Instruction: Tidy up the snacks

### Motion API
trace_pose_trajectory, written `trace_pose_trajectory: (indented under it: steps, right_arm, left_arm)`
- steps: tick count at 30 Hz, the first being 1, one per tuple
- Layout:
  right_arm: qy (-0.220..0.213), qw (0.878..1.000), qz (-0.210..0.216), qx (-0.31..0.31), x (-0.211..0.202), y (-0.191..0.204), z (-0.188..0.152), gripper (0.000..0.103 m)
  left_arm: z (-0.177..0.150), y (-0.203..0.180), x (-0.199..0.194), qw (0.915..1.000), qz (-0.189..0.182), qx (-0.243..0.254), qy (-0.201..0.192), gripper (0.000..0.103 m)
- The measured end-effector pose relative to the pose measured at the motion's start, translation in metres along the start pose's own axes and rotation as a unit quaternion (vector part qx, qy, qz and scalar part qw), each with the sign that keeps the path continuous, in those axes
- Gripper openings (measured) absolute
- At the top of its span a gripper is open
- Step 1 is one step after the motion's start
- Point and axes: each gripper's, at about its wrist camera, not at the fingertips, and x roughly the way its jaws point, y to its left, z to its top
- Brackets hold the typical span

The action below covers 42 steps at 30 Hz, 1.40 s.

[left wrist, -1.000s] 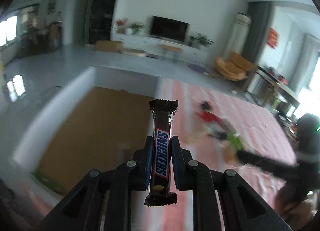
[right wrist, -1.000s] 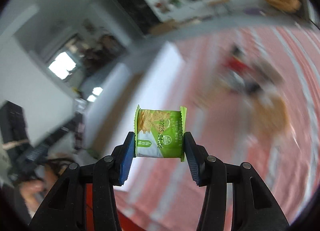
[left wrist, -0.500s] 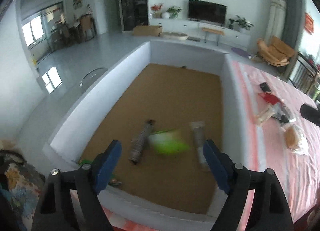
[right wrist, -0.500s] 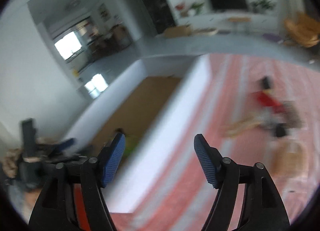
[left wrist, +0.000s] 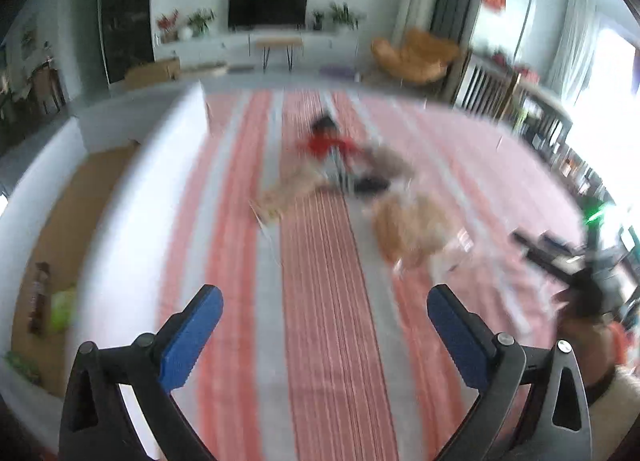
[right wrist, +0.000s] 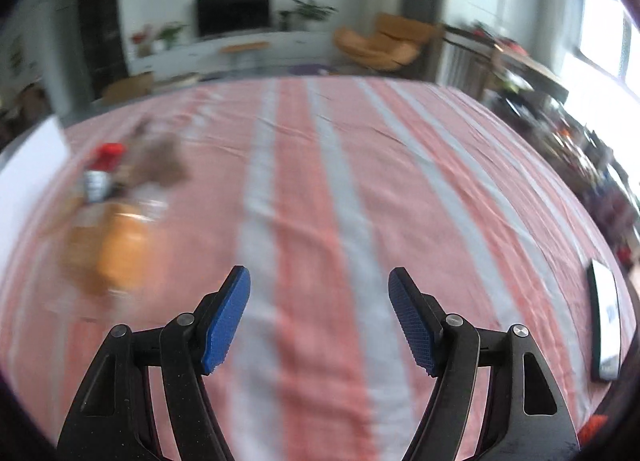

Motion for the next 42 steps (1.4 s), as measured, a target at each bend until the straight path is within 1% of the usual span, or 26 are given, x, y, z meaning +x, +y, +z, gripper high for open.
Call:
trace_pose_trajectory:
  steps: [2, 4, 5, 6, 8, 10, 11, 12, 14, 15, 18, 20, 42]
  right_arm:
    - [0.005, 1.000, -0.007, 0.009, 0.005, -0.012, -0.005, 0.075]
    - [0.012, 1.000, -0.004, 0.013, 0.012, -0.016, -0.009, 0.075]
    - [0.021, 1.000, 0.004, 0.017, 0.014, -0.018, -0.010, 0.075]
    - [0.021, 1.000, 0.009, 0.017, 0.006, -0.023, -0.014, 0.075]
    - [0.024, 1.000, 0.014, 0.013, 0.006, -0.022, -0.014, 0.075]
    - [0.041, 0.999, 0.021, 0.006, 0.017, -0.020, -0.013, 0.075]
    - [0.045, 0.999, 0.022, 0.004, 0.017, -0.019, -0.013, 0.076]
    - [0.044, 0.999, 0.025, 0.002, 0.017, -0.019, -0.012, 0.080]
    - [0.046, 0.999, 0.025, -0.002, 0.017, -0.017, -0.014, 0.081]
    - [0.047, 0.999, 0.026, -0.003, 0.019, -0.017, -0.015, 0.083]
    - [0.050, 0.998, 0.029, -0.008, 0.020, -0.014, -0.015, 0.087]
    - [0.051, 0.998, 0.031, -0.008, 0.020, -0.012, -0.015, 0.088]
    - [0.051, 0.998, 0.031, -0.008, 0.020, -0.012, -0.015, 0.089]
  left_arm:
    - [-0.003, -0.001, 0.033, 0.9995, 0.022, 0.004, 0.023, 0.101]
    - [-0.005, -0.001, 0.057, 0.9989, 0.033, 0.003, 0.033, 0.101]
    - [-0.005, 0.001, 0.064, 0.9986, 0.038, 0.002, 0.035, 0.101]
    - [-0.004, 0.004, 0.075, 0.9982, 0.046, -0.001, 0.037, 0.101]
    - [-0.004, 0.011, 0.091, 0.9976, 0.059, -0.009, 0.037, 0.101]
    - [-0.001, 0.018, 0.106, 0.9968, 0.068, -0.025, 0.033, 0.101]
    - [-0.001, 0.021, 0.111, 0.9963, 0.073, -0.031, 0.033, 0.101]
    - [0.000, 0.024, 0.116, 0.9958, 0.077, -0.034, 0.035, 0.101]
    - [-0.003, 0.028, 0.125, 0.9945, 0.085, -0.044, 0.041, 0.102]
    - [-0.004, 0.027, 0.124, 0.9945, 0.093, -0.041, 0.026, 0.102]
    - [-0.002, 0.028, 0.129, 0.9943, 0.093, -0.045, 0.024, 0.102]
    - [-0.001, 0.028, 0.131, 0.9942, 0.094, -0.046, 0.024, 0.103]
    - [-0.002, 0.028, 0.130, 0.9942, 0.094, -0.046, 0.024, 0.103]
